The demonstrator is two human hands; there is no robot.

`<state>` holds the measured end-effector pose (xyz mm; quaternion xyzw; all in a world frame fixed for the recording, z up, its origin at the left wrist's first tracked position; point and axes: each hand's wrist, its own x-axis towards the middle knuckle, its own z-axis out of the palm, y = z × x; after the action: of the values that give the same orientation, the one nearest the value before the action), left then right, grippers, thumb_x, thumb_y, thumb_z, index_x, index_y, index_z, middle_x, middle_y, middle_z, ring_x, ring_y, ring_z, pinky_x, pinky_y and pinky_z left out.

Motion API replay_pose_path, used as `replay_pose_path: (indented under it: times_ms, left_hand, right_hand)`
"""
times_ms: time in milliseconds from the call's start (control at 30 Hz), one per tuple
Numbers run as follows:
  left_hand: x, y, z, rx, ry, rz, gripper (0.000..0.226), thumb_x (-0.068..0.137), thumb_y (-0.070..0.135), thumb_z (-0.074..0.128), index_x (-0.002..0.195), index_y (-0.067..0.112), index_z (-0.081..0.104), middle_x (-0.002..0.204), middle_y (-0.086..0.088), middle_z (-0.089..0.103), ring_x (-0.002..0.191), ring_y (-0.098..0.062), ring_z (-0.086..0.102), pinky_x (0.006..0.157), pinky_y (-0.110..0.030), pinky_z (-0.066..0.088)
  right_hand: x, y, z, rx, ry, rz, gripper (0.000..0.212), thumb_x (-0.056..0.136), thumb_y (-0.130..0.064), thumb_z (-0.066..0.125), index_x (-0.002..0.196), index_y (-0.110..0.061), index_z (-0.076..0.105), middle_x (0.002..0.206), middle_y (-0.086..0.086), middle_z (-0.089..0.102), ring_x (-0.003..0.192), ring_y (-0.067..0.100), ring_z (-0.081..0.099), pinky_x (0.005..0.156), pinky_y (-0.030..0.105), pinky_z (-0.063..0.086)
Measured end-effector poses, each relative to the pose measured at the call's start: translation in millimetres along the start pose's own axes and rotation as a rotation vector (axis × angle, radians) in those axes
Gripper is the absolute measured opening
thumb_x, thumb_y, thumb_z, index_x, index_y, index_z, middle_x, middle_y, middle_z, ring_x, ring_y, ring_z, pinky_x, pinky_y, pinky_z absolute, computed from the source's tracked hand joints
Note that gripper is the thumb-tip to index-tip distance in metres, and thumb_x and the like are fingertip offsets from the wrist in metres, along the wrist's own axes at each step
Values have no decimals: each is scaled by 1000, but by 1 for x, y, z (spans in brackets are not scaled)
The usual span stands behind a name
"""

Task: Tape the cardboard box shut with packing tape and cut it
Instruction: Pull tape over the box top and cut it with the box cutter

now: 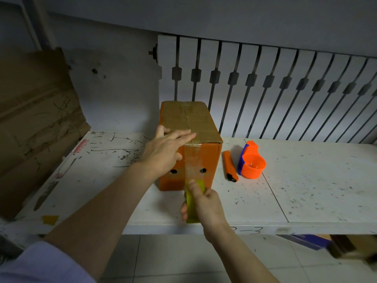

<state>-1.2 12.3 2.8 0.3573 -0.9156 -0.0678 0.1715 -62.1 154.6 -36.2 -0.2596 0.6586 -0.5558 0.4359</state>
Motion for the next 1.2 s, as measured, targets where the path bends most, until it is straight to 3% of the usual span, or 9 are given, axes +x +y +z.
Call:
replay_pose_path:
  times_ms: [233,333,400,500,600,700,800,1033,1200]
  left_hand:
    - [-14,11,8,-68,215,-39,83,86,-6,49,143,41,13,156,16,16,148,-22,6,118,-50,15]
    - [-47,24,24,-317,615,-334,39,88,10,52,126,18,52,130,-2,56,128,-30,44,102,-39,38]
    - [-61,36,25,-841,385,-649,15,90,31,53,92,17,55,91,-4,61,99,-31,60,77,-35,46]
    - [-63,43,31,-1372,-130,-816,26,82,41,65,98,23,55,97,-5,66,93,-27,63,87,-44,52]
    - [-57,39,41,-1346,-67,-778,49,79,25,71,121,26,46,120,-7,58,107,-29,58,97,-51,46]
    - [-54,37,43,-1367,-83,-775,40,81,20,69,114,31,50,119,-6,56,109,-29,57,96,-53,47]
    - [-54,35,46,-1365,-107,-742,30,82,18,67,107,31,56,116,-8,59,105,-28,60,94,-50,50]
    - [-53,33,48,-1362,-108,-749,23,81,18,68,103,23,64,115,-6,62,103,-25,60,89,-41,51]
    - [-54,30,47,-1396,-114,-734,20,82,16,66,102,18,66,108,-6,65,90,-20,62,67,-30,48]
  right_hand:
    - [0,-2,-5,81,-51,28,10,96,-18,38,99,-19,48,85,15,66,59,23,64,59,27,53]
    - [5,3,-9,36,9,15,8,94,-19,46,94,-18,54,93,12,65,72,25,67,59,25,50]
    - [12,9,-10,-14,36,-4,9,92,-19,49,91,-15,57,99,17,66,89,32,67,73,35,52]
    - [17,14,-14,-99,19,-31,24,90,-22,52,95,-1,62,93,16,66,88,27,61,75,33,48]
    - [27,14,-34,-182,200,-82,36,87,-34,50,84,-3,67,77,9,69,76,24,63,70,34,48]
    - [63,24,-68,-624,514,-209,22,89,-20,49,103,-12,65,107,13,65,95,28,62,80,38,49]
    - [102,35,-87,-946,388,-289,52,91,-6,44,142,-16,37,137,13,43,119,30,50,95,40,47]
    - [151,40,-89,-1234,264,-155,60,98,-12,36,150,-18,8,160,8,7,147,34,5,117,51,20]
    - [157,41,-88,-967,276,-37,66,93,-17,48,149,-25,15,150,17,31,130,37,44,102,49,44]
